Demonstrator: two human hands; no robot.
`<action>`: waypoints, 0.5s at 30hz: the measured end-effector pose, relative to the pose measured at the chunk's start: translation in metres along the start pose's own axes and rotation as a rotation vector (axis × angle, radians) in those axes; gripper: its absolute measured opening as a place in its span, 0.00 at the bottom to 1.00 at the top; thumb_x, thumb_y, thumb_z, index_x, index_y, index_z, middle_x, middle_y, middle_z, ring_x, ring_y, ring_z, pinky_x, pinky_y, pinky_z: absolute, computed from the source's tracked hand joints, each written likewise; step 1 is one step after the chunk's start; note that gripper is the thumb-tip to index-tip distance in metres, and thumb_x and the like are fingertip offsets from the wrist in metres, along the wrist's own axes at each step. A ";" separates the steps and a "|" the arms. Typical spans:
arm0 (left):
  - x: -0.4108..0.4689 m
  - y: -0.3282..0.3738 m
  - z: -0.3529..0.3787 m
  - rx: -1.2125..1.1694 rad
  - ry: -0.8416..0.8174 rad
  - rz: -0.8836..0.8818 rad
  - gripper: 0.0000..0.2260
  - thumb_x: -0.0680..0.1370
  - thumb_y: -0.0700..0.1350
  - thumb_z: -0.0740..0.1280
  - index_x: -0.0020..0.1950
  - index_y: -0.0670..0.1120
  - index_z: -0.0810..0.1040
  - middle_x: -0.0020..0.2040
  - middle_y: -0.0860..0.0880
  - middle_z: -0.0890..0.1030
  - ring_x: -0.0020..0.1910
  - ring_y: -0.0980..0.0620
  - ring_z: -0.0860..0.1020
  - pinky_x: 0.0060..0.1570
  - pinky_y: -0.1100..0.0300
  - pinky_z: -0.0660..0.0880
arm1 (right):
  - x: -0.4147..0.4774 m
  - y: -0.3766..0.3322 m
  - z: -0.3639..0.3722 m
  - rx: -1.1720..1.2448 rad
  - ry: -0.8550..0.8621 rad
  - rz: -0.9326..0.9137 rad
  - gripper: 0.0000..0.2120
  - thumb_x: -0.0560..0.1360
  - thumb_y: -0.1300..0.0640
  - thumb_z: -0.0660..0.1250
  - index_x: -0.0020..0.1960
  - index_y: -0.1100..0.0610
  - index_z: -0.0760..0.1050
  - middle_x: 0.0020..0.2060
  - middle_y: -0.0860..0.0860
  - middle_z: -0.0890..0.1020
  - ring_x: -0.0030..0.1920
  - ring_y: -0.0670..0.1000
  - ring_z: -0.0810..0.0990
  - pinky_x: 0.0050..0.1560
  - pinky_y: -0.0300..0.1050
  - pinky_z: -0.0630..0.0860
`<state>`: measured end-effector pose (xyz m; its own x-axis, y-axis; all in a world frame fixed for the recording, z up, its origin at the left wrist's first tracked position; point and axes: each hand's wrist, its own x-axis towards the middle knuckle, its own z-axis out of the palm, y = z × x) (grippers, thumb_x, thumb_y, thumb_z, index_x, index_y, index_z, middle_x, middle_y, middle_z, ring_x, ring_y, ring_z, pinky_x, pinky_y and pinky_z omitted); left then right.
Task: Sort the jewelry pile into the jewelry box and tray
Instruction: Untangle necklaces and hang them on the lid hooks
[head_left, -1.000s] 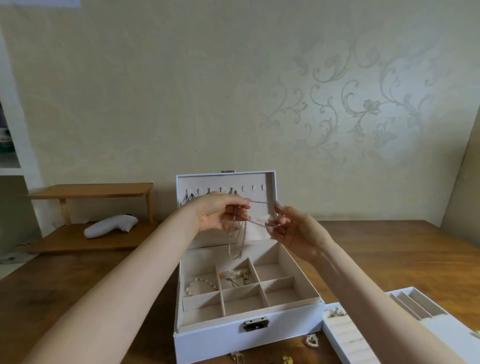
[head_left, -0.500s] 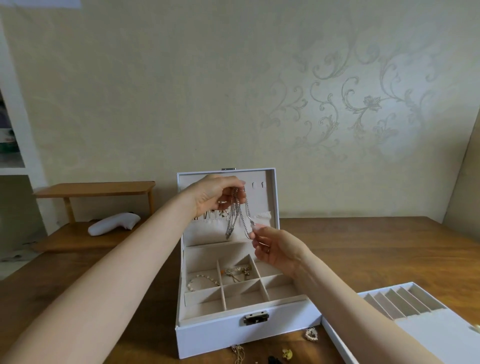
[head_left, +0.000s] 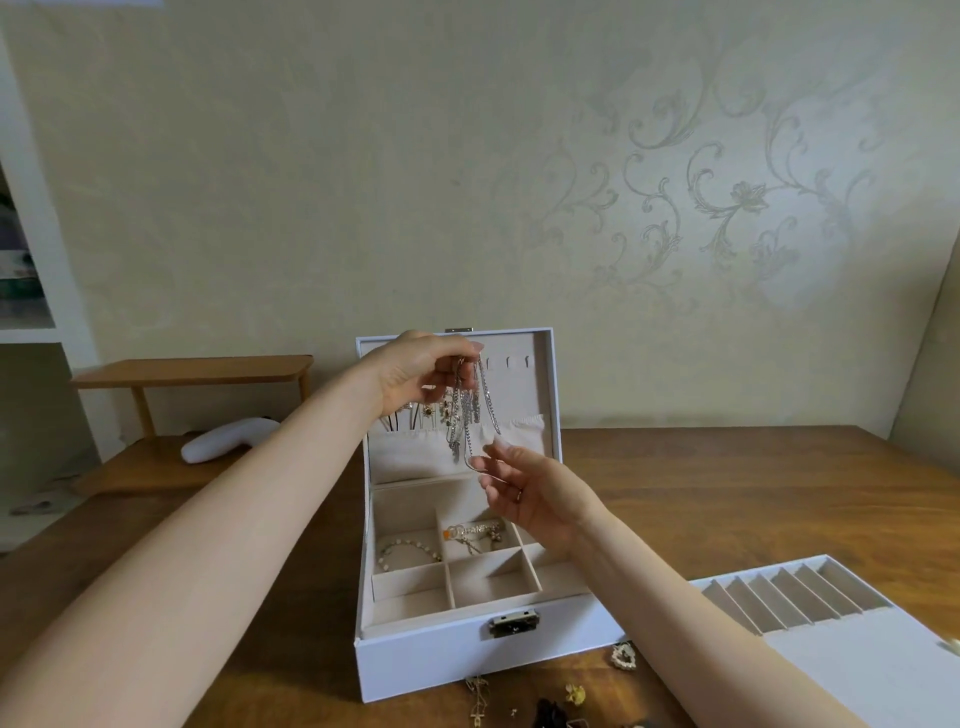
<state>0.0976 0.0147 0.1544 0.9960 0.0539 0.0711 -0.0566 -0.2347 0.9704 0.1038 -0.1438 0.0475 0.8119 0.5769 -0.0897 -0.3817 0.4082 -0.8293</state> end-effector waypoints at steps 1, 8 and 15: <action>0.000 0.000 -0.001 0.006 -0.003 0.002 0.06 0.76 0.44 0.67 0.38 0.46 0.77 0.27 0.52 0.76 0.30 0.56 0.77 0.32 0.62 0.59 | 0.000 0.000 0.001 0.001 0.006 -0.003 0.05 0.71 0.59 0.68 0.44 0.61 0.77 0.35 0.54 0.83 0.30 0.47 0.79 0.30 0.36 0.78; 0.000 -0.001 -0.005 0.099 -0.031 0.035 0.04 0.76 0.42 0.68 0.44 0.45 0.82 0.26 0.54 0.71 0.31 0.56 0.73 0.32 0.61 0.59 | 0.005 0.002 -0.005 -0.189 0.035 -0.036 0.04 0.72 0.56 0.71 0.42 0.57 0.81 0.36 0.50 0.78 0.32 0.46 0.77 0.31 0.36 0.76; 0.002 -0.001 -0.004 0.237 -0.055 0.078 0.06 0.76 0.44 0.69 0.40 0.44 0.78 0.29 0.50 0.77 0.33 0.54 0.73 0.32 0.62 0.62 | 0.006 -0.020 -0.001 -0.687 0.309 -0.497 0.14 0.68 0.62 0.75 0.52 0.55 0.76 0.42 0.49 0.80 0.38 0.47 0.76 0.34 0.36 0.69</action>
<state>0.0991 0.0191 0.1545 0.9919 -0.0242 0.1245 -0.1217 -0.4573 0.8809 0.1165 -0.1495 0.0626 0.9331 0.1907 0.3050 0.3124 -0.0097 -0.9499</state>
